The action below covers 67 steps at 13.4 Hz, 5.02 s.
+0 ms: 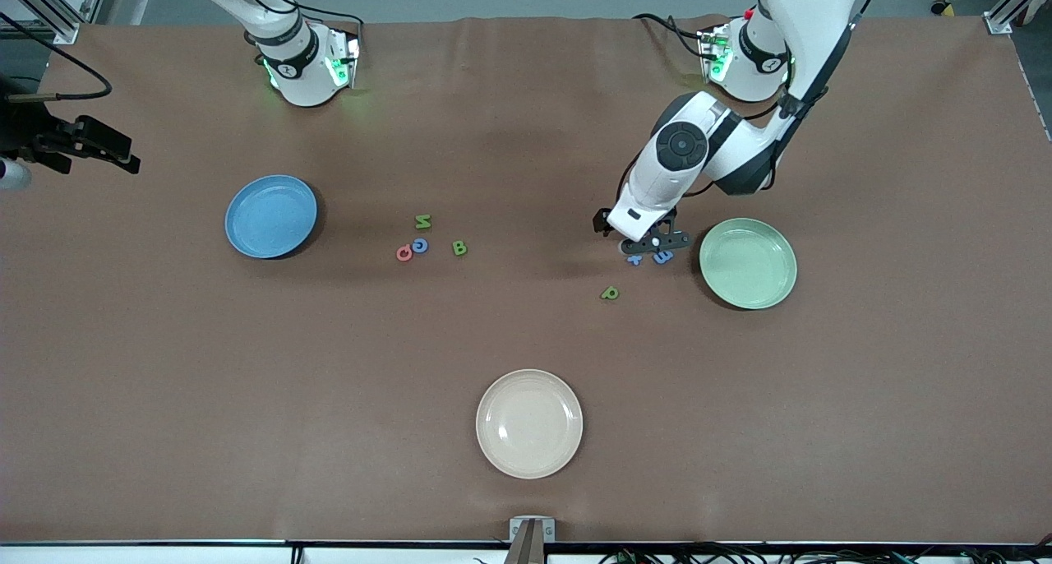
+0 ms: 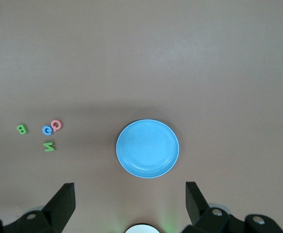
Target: Sort uppercase to blue plate, lowercase to green plate
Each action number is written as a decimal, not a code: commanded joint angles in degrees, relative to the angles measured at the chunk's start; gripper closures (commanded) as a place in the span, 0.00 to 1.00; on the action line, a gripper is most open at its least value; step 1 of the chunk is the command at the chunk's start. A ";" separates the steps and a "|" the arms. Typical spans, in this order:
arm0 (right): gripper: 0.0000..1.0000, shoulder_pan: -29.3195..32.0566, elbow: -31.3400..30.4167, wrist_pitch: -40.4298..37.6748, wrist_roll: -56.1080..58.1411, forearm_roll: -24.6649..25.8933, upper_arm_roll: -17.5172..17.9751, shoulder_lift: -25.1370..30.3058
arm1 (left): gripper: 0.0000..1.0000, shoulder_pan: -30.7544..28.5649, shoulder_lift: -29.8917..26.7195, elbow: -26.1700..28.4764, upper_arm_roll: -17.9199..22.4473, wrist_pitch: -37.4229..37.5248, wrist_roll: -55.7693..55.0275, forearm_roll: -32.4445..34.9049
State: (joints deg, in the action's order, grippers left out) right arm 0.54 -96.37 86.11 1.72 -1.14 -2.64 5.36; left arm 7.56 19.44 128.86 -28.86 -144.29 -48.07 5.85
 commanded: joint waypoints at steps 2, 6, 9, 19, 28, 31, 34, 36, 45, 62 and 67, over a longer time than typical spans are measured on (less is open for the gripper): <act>0.00 0.43 -1.72 1.69 0.13 -0.35 0.35 1.94 | 0.05 0.26 -0.72 3.50 0.03 -2.58 -1.85 1.36; 0.00 0.43 -1.72 2.57 0.13 -0.35 0.26 2.20 | 0.08 0.17 1.83 4.29 0.03 -4.60 -5.36 6.09; 0.00 0.43 -1.63 2.57 0.13 -0.44 0.27 2.20 | 0.14 0.00 3.85 4.29 0.12 -6.69 -8.26 8.65; 0.00 0.34 -0.40 3.79 0.21 -0.53 0.09 -0.34 | 0.45 -0.53 5.35 4.47 0.38 -8.03 -9.15 11.11; 0.00 -6.41 -0.83 10.03 -15.54 -0.88 0.53 -11.60 | 0.74 -0.97 4.65 4.47 0.47 -7.59 -9.15 11.20; 0.00 -11.33 -2.85 10.74 -28.38 -0.97 0.53 -11.51 | 0.76 -1.32 0.44 4.38 0.12 -2.68 -9.06 11.11; 0.00 -17.57 -6.53 12.75 -40.88 -0.97 0.44 -11.16 | 0.76 -4.56 -4.74 4.73 -0.58 1.71 -6.09 11.03; 0.00 -22.57 -11.10 18.45 -52.89 -0.97 0.44 -10.63 | 0.76 -8.33 -7.47 5.86 -1.90 4.27 -0.48 10.50; 0.00 -34.35 -27.26 38.28 -94.77 -0.97 0.53 -10.54 | 0.76 -33.83 -10.47 13.96 -10.52 3.40 23.87 10.50; 0.08 -42.28 -21.49 61.28 -100.77 -0.70 0.62 -34.53 | 0.01 -35.95 -8.63 12.39 -13.23 -1.97 22.08 10.50; 0.22 -43.07 -21.67 61.28 -99.72 -0.70 0.53 -35.59 | 0.01 -34.90 -3.55 5.45 -18.60 -1.26 -10.56 10.32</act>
State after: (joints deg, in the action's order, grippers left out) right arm -42.07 -118.78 147.63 -99.23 -1.88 -1.59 -29.31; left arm -27.51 12.15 137.94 -45.91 -146.57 -47.03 15.80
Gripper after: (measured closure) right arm 0.185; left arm 0.004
